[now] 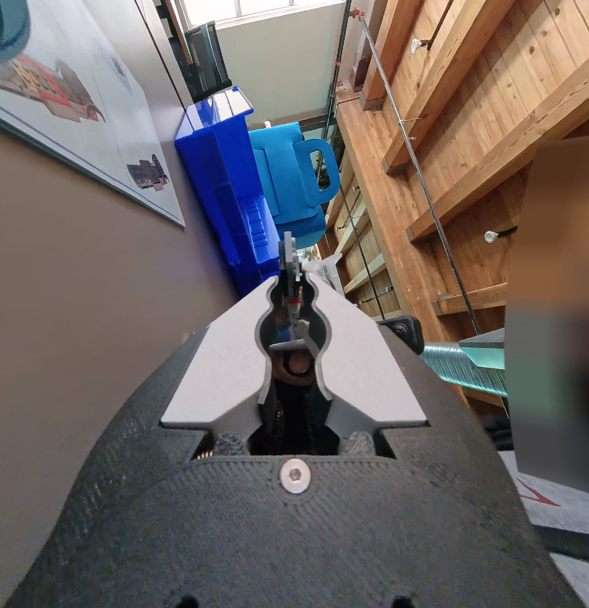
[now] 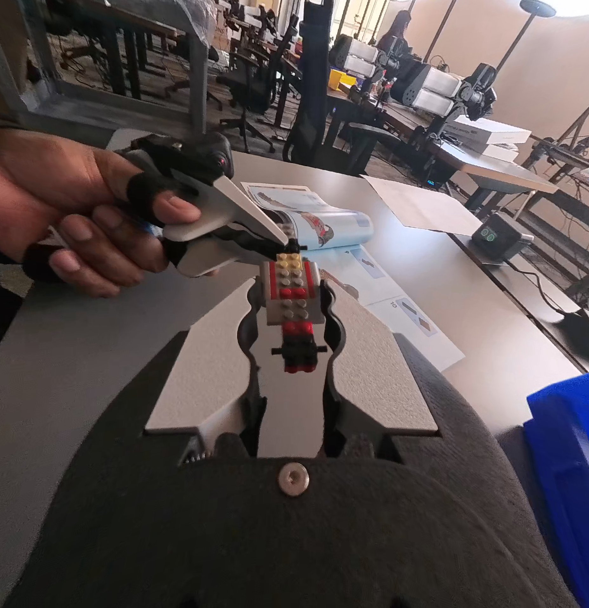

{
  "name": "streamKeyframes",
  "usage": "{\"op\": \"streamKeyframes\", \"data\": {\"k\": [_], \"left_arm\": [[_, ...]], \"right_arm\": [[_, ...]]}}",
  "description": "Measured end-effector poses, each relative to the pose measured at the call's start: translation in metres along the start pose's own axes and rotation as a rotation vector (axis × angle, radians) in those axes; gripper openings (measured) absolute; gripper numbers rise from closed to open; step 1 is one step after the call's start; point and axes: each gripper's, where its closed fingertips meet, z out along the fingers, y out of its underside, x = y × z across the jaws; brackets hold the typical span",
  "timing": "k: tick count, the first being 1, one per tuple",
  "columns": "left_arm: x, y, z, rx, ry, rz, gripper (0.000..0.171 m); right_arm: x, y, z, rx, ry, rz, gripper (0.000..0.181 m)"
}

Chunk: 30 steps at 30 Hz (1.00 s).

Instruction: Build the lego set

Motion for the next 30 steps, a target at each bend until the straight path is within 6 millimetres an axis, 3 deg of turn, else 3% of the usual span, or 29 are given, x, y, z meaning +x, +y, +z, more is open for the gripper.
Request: {"op": "streamKeyframes", "data": {"k": [5, 12, 22, 26, 30], "left_arm": [[-0.001, 0.008, 0.011, -0.022, -0.019, 0.013, 0.010], [0.002, 0.020, 0.026, -0.065, -0.044, 0.044, 0.010], [0.009, 0.038, 0.042, -0.123, -0.010, 0.010, 0.012], [0.013, 0.048, 0.048, -0.182, -0.001, 0.036, 0.028], [0.007, 0.058, 0.049, -0.279, -0.053, 0.129, 0.040]], "right_arm": [[0.005, 0.005, -0.012, -0.018, 0.032, -0.018, 0.039], [0.009, 0.016, -0.030, -0.060, 0.006, 0.041, 0.056], [0.011, 0.024, -0.041, -0.083, 0.037, 0.023, 0.047], [0.019, 0.021, -0.051, -0.057, 0.084, 0.025, 0.046], [0.038, 0.025, -0.075, -0.039, 0.149, 0.070, 0.046]]}}
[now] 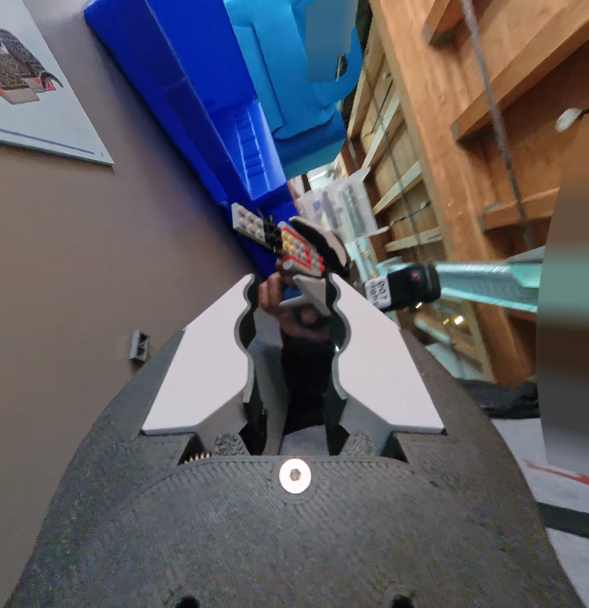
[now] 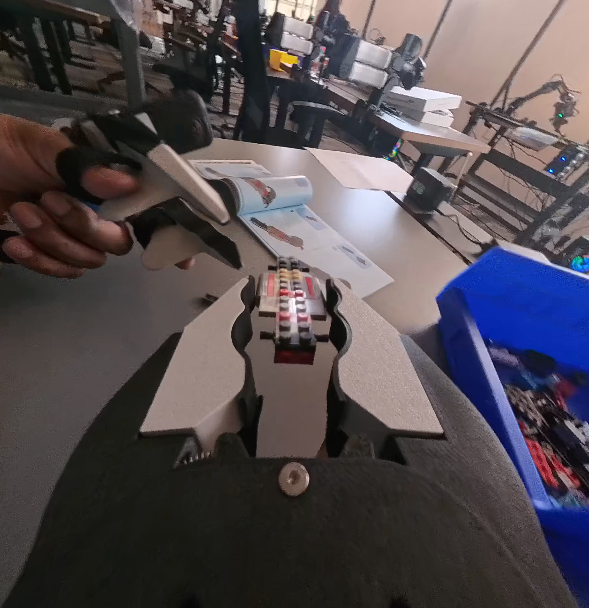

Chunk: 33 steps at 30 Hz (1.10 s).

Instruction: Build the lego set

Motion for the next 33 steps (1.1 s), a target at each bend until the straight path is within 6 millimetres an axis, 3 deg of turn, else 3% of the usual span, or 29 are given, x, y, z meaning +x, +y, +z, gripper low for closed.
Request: {"op": "streamKeyframes", "data": {"k": [5, 10, 16, 22, 24, 28, 33], "left_arm": [[-0.026, 0.017, -0.002, -0.267, -0.226, 0.321, 0.042], [-0.058, 0.015, -0.030, -0.441, -0.493, 0.622, 0.042], [-0.075, 0.030, -0.043, -0.538, -0.614, 0.732, 0.034], [-0.081, 0.027, -0.035, -0.557, -0.667, 0.810, 0.016], [-0.082, 0.028, -0.031, -0.568, -0.657, 0.817, 0.007], [-0.080, 0.029, -0.018, -0.560, -0.585, 0.722, 0.007], [-0.050, 0.022, 0.017, -0.430, -0.289, 0.400, 0.006]], "right_arm": [[0.026, 0.026, -0.031, -0.027, 0.071, 0.111, 0.046], [0.027, 0.038, -0.038, -0.053, 0.078, 0.131, 0.046], [0.020, 0.048, -0.034, -0.108, 0.043, 0.125, 0.046], [0.018, 0.068, -0.033, -0.231, 0.008, 0.155, 0.046], [0.016, 0.077, -0.034, -0.288, -0.008, 0.172, 0.047], [0.012, 0.098, -0.039, -0.422, -0.037, 0.167, 0.047], [0.010, 0.105, -0.043, -0.460, -0.070, 0.153, 0.052]]}}
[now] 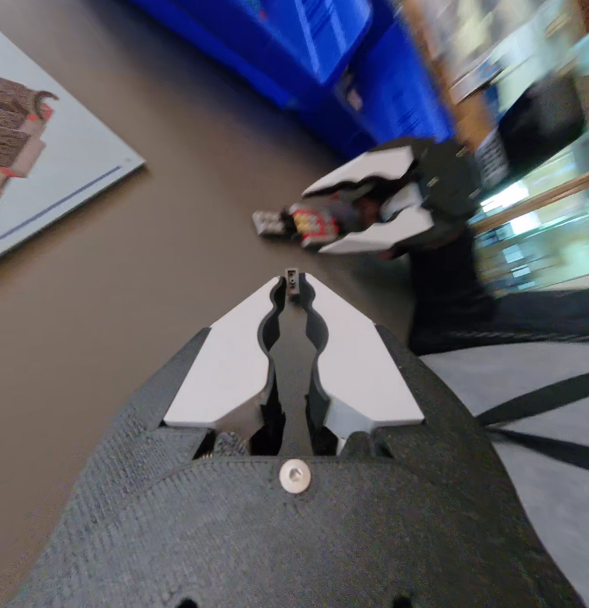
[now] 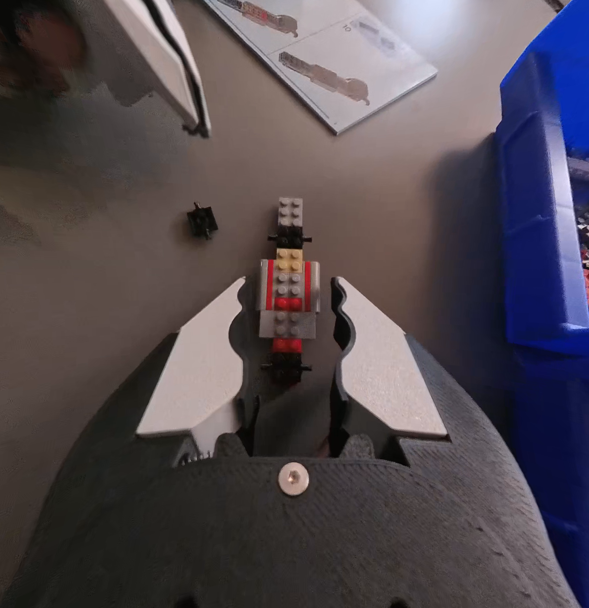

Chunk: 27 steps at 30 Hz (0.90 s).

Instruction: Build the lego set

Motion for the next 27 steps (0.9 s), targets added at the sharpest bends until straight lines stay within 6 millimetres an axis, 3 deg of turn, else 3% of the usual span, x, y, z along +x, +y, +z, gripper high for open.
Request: {"op": "streamKeyframes", "data": {"k": [4, 9, 12, 22, 27], "left_arm": [[0.021, -0.028, 0.007, 0.130, 0.288, -0.266, 0.006], [0.039, -0.042, 0.019, 0.184, 0.490, -0.471, 0.007], [0.047, -0.044, 0.026, 0.190, 0.565, -0.542, 0.007], [0.053, -0.047, 0.027, 0.223, 0.633, -0.634, 0.007], [0.036, -0.043, 0.026, 0.225, 0.437, -0.432, 0.019]], "right_arm": [[0.004, -0.005, -0.008, 0.052, 0.001, -0.033, 0.056], [-0.006, -0.056, -0.021, 0.338, -0.011, -0.108, 0.048], [-0.014, -0.077, -0.024, 0.440, -0.012, -0.146, 0.039], [-0.018, -0.089, -0.017, 0.486, 0.014, -0.126, 0.019], [-0.011, -0.083, -0.014, 0.430, 0.037, -0.087, 0.019]]}}
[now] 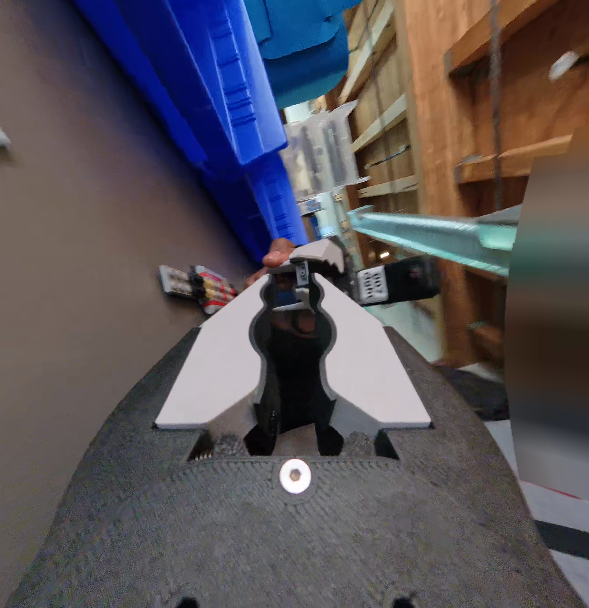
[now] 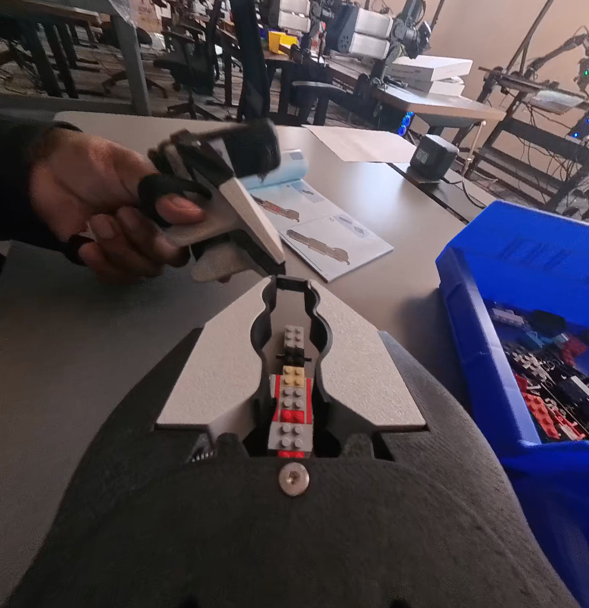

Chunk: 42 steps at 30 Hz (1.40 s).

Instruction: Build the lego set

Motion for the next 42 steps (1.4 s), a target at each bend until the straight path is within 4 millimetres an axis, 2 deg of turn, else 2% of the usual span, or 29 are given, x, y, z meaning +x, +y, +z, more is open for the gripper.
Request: {"op": "streamKeyframes", "data": {"k": [4, 7, 14, 23, 27, 31, 35, 42], "left_arm": [[-0.011, 0.005, -0.004, -0.129, -0.250, 0.351, 0.020], [-0.012, 0.008, -0.001, -0.186, -0.310, 0.437, 0.020], [-0.021, 0.016, 0.005, -0.237, -0.320, 0.390, 0.016], [-0.022, 0.011, 0.005, -0.218, -0.329, 0.374, 0.018], [-0.023, 0.015, 0.008, -0.256, -0.340, 0.395, 0.018], [-0.024, 0.017, 0.010, -0.274, -0.336, 0.400, 0.005], [-0.024, 0.013, 0.010, -0.263, -0.304, 0.359, 0.003], [-0.035, 0.005, 0.005, -0.259, -0.320, 0.291, 0.003]], "right_arm": [[0.004, 0.012, 0.002, -0.097, 0.023, -0.002, 0.019], [0.003, 0.023, 0.005, -0.179, 0.030, -0.032, 0.019], [0.000, 0.034, 0.007, -0.280, 0.064, -0.139, 0.019], [-0.002, 0.034, 0.006, -0.284, 0.042, -0.150, 0.019], [-0.006, 0.033, 0.008, -0.286, 0.030, -0.166, 0.019], [-0.008, 0.031, 0.008, -0.273, 0.022, -0.169, 0.019], [-0.005, 0.030, 0.005, -0.246, 0.016, -0.124, 0.020], [0.011, 0.063, -0.014, -0.398, 0.008, -0.042, 0.048]]}}
